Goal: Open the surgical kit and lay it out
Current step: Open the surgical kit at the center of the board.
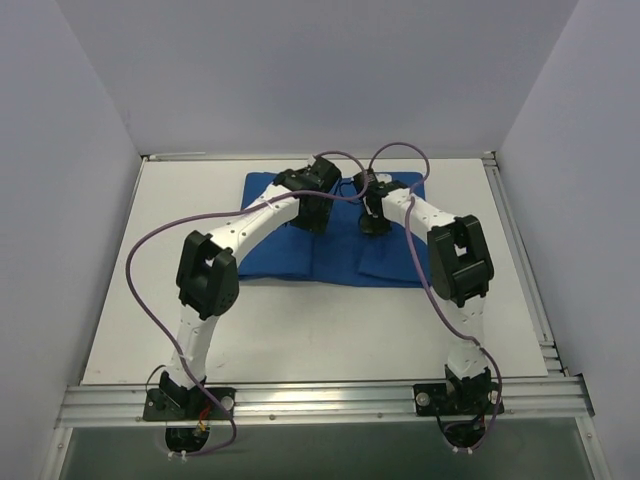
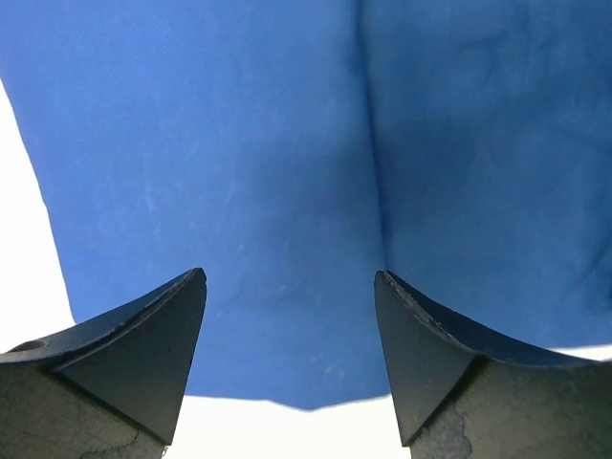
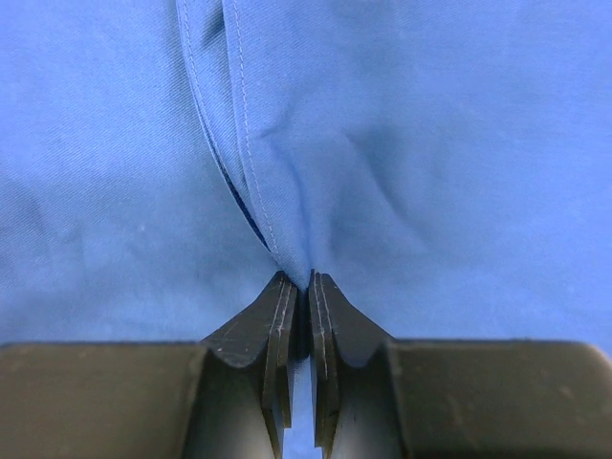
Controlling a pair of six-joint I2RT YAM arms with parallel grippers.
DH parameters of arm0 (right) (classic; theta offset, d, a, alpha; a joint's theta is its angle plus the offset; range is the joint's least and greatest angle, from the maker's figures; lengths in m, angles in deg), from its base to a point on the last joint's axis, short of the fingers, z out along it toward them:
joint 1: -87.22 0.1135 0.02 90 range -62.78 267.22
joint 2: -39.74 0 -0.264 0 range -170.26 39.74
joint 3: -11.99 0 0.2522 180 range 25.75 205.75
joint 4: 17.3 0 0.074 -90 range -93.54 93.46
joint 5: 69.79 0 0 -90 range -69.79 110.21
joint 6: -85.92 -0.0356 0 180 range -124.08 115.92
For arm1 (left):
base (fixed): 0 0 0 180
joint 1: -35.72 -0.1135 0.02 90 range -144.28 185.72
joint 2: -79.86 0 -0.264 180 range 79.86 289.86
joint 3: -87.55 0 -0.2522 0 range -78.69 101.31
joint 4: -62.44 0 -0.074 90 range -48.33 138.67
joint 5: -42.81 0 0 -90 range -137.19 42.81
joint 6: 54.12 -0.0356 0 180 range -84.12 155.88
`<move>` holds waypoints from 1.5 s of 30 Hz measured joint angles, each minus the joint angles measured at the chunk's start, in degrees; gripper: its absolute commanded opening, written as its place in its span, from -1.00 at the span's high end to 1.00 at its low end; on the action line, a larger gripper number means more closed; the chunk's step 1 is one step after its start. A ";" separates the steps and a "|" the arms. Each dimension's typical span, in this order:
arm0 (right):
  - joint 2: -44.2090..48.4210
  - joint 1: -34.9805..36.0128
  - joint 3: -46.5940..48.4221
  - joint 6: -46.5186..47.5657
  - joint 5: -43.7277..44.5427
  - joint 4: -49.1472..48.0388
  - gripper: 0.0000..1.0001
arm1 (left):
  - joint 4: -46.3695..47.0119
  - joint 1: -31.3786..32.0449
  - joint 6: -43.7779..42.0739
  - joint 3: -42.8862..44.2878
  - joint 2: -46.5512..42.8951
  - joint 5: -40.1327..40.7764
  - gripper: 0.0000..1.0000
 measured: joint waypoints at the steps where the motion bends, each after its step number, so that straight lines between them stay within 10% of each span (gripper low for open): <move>1: 0.35 -0.22 0.00 0.00 -0.26 0.17 1.00 | -0.07 0.00 0.07 0.79 1.01 0.11 -0.60; 17: 6.29 -5.05 -1.22 0.00 -3.98 1.60 1.00 | -2.54 0.11 0.92 9.20 11.10 1.07 -0.31; 24: 6.88 -6.27 -2.12 0.13 -4.61 1.60 1.00 | -2.82 0.22 0.96 9.75 11.85 0.48 0.93; 36: 8.76 -13.11 0.74 2.64 1.11 6.54 1.00 | -5.07 -3.41 0.31 10.93 8.94 0.09 0.95; 45: 12.28 -22.91 1.55 5.20 12.31 7.74 1.00 | 1.57 -25.51 -0.42 -6.56 -14.08 -0.15 0.95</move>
